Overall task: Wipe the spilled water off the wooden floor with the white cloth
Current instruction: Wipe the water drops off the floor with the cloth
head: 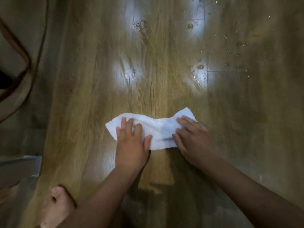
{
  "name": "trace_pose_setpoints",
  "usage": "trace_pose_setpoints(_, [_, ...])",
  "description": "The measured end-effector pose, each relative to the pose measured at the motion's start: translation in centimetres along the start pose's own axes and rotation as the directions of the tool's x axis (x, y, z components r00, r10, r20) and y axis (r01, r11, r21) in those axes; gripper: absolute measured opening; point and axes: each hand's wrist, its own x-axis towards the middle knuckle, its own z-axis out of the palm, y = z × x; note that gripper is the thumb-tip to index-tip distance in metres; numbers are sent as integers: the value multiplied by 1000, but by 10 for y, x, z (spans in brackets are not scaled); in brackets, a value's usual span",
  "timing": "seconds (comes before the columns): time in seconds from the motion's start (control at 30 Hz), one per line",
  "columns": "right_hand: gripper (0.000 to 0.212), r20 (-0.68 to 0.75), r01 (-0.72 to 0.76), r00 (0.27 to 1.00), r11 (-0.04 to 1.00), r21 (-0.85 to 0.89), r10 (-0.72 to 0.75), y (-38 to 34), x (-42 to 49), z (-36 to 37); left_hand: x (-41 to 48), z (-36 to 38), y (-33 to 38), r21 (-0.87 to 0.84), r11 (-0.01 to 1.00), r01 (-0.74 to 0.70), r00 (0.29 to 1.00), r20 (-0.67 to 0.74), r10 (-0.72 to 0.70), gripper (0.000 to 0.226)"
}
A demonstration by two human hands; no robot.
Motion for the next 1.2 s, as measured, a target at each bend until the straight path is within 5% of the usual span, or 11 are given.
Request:
trace_pose_setpoints(0.1, [30, -66, -51, 996, 997, 58, 55, 4, 0, 10, -21, 25, 16, 57, 960, -273, 961, 52, 271, 36])
trace_pose_setpoints(0.17, [40, -34, 62, 998, 998, 3, -62, 0, 9, 19, -24, 28, 17, 59, 937, -345, 936, 92, 339, 47])
trace_pose_setpoints(0.33, [61, 183, 313, 941, 937, -152, -284, -10, 73, 18, 7, 15, -15, 145, 977, -158, 984, 101, 145, 91])
trace_pose_setpoints(0.57, [64, 305, 486, 852, 860, -158, -426, -29, 210, 7, 56, -2, -33, 169, 957, -237, 962, 179, 207, 88])
trace_pose_setpoints(0.67, [66, 315, 434, 871, 890, -140, -376, -55, 271, 5, 83, -12, -38, 159, 967, -199, 957, 243, 157, 106])
trace_pose_setpoints(0.77, [66, 275, 355, 911, 923, -149, -306, -78, 287, 11, 104, -21, -39, 179, 968, -175, 949, 292, 117, 94])
trace_pose_setpoints(0.93, [57, 275, 453, 855, 891, 20, -440, -54, 225, 5, 102, -19, -39, 128, 976, -176, 955, 264, 137, 92])
trace_pose_setpoints(1.07, [73, 123, 143, 984, 980, -139, -127, -11, 177, -1, 104, -20, -41, 84, 982, -167, 954, 265, 139, 96])
trace_pose_setpoints(1.2, [76, 152, -44, 985, 972, -230, 80, -28, 225, -3, 104, -22, -39, 86, 983, -165, 946, 295, 133, 98])
